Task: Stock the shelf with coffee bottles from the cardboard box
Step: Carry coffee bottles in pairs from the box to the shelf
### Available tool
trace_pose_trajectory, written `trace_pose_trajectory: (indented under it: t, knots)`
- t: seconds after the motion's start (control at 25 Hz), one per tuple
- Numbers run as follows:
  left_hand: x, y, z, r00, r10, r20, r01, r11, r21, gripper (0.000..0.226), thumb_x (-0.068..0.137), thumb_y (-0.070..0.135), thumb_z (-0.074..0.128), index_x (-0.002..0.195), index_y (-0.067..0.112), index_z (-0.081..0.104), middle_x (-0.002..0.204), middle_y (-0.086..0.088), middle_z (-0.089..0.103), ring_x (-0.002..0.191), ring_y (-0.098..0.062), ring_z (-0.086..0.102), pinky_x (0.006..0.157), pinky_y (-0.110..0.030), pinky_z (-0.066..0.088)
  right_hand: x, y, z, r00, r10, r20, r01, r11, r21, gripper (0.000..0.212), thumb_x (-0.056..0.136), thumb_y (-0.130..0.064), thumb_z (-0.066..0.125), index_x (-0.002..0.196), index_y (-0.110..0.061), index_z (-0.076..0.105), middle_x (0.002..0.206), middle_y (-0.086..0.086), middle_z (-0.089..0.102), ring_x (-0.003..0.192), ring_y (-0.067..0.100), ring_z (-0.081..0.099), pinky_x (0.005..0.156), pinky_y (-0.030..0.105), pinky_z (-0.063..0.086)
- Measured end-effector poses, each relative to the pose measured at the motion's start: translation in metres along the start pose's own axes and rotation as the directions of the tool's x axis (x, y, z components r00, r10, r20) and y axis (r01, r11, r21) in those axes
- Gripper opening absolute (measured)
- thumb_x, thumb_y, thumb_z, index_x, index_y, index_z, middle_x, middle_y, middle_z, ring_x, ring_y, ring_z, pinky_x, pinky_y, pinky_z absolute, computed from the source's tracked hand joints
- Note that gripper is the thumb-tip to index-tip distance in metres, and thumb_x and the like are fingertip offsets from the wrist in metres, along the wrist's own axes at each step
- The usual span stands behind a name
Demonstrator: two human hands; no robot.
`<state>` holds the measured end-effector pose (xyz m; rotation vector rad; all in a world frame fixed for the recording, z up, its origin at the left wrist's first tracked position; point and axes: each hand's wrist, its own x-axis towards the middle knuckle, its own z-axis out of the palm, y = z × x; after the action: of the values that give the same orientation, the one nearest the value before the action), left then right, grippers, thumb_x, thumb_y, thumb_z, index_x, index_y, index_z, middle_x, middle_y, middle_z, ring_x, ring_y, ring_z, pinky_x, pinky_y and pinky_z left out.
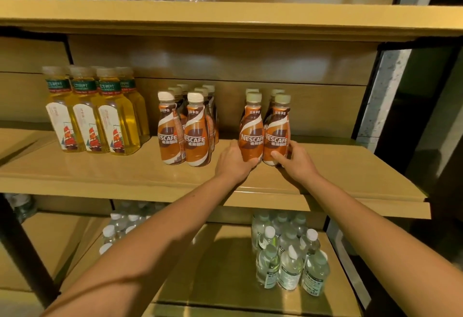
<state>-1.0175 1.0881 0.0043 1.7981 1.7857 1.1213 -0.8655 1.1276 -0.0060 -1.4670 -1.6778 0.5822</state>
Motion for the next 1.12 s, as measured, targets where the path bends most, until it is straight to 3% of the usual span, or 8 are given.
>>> trace_pose_trajectory:
  t: [0.12,0.2,0.28,0.52,0.64,0.72,0.96,1.12]
  knots:
    - [-0.039,0.013,-0.026,0.993,0.103,-0.060,-0.097,0.991,0.092,0.070,0.086,0.034,0.062,0.143,0.011,0.028,0.145,-0.008,0.040,0.135,-0.024,0.036,0.108,-0.038,0.034,-0.020,-0.018,-0.003,0.972,-0.019,-0.232,0.034,0.998,0.059,0.072,0.085,-0.038,0.063,0.143,-0.012,0.028,0.145,0.011,0.040,0.133,0.027,0.040,0.107,0.049,0.039]
    - [-0.074,0.015,-0.055,0.972,0.182,-0.149,-0.156,0.973,0.171,0.074,0.087,0.034,0.061,0.146,0.013,0.022,0.148,-0.006,0.037,0.137,-0.021,0.034,0.110,-0.037,0.034,-0.049,-0.046,-0.004,0.884,-0.200,-0.422,0.263,0.960,0.095,0.055,0.087,-0.027,0.061,0.135,-0.011,0.039,0.138,0.009,0.044,0.128,0.021,0.042,0.106,0.043,0.039]
    - [-0.109,0.009,-0.091,0.948,0.218,-0.230,-0.164,0.958,0.233,0.070,0.087,0.031,0.062,0.144,0.015,0.026,0.144,-0.005,0.042,0.133,-0.019,0.039,0.108,-0.033,0.036,-0.086,-0.082,0.002,0.819,-0.362,-0.446,0.464,0.874,0.144,0.039,0.088,-0.017,0.057,0.125,-0.011,0.045,0.128,0.006,0.047,0.119,0.015,0.044,0.101,0.034,0.039]
    - [-0.244,-0.022,-0.217,0.884,0.026,-0.467,0.207,0.873,0.442,0.067,0.087,0.029,0.062,0.142,0.012,0.029,0.146,-0.006,0.039,0.135,-0.020,0.035,0.108,-0.031,0.030,-0.207,-0.200,0.072,0.626,-0.777,-0.058,0.772,0.608,0.185,0.040,0.088,-0.013,0.058,0.127,-0.011,0.048,0.129,0.005,0.051,0.121,0.015,0.045,0.105,0.007,0.016]
    - [-0.338,-0.045,-0.287,0.801,-0.119,-0.586,0.475,0.722,0.502,0.071,0.085,0.036,0.063,0.142,0.008,0.030,0.146,-0.009,0.038,0.135,-0.023,0.035,0.110,-0.034,0.029,-0.284,-0.273,0.116,0.422,-0.863,0.279,0.851,0.482,0.205,0.050,0.091,-0.024,0.056,0.137,-0.014,0.038,0.138,0.006,0.046,0.128,0.022,0.040,0.108,0.032,0.031]
    - [-0.412,-0.058,-0.328,0.719,-0.233,-0.655,0.639,0.594,0.490,0.078,0.084,0.041,0.062,0.145,0.007,0.025,0.149,-0.011,0.035,0.136,-0.027,0.033,0.112,-0.037,0.028,-0.342,-0.321,0.142,0.287,-0.867,0.407,0.882,0.405,0.241,0.057,0.090,-0.032,0.057,0.139,-0.014,0.035,0.140,0.008,0.044,0.130,0.026,0.039,0.107,0.039,0.032]
    - [-0.689,-0.062,-0.422,0.368,-0.404,-0.837,0.928,0.207,0.309,0.077,0.084,0.047,0.059,0.141,0.005,0.029,0.148,-0.013,0.035,0.136,-0.028,0.033,0.111,-0.040,0.025,-0.573,-0.440,0.187,-0.127,-0.865,0.486,0.907,0.097,0.409,0.069,0.085,-0.046,0.060,0.137,-0.009,0.036,0.139,0.013,0.047,0.126,0.033,0.047,0.101,0.042,0.041]
    - [-0.867,-0.029,-0.460,0.173,-0.407,-0.897,0.976,-0.052,0.211,0.084,0.083,0.055,0.056,0.143,0.005,0.026,0.150,-0.012,0.032,0.138,-0.028,0.030,0.114,-0.043,0.023,-0.747,-0.488,0.183,-0.328,-0.823,0.465,0.859,-0.054,0.510,0.078,0.086,-0.049,0.057,0.146,-0.009,0.026,0.149,0.011,0.038,0.134,0.030,0.039,0.110,0.042,0.032]
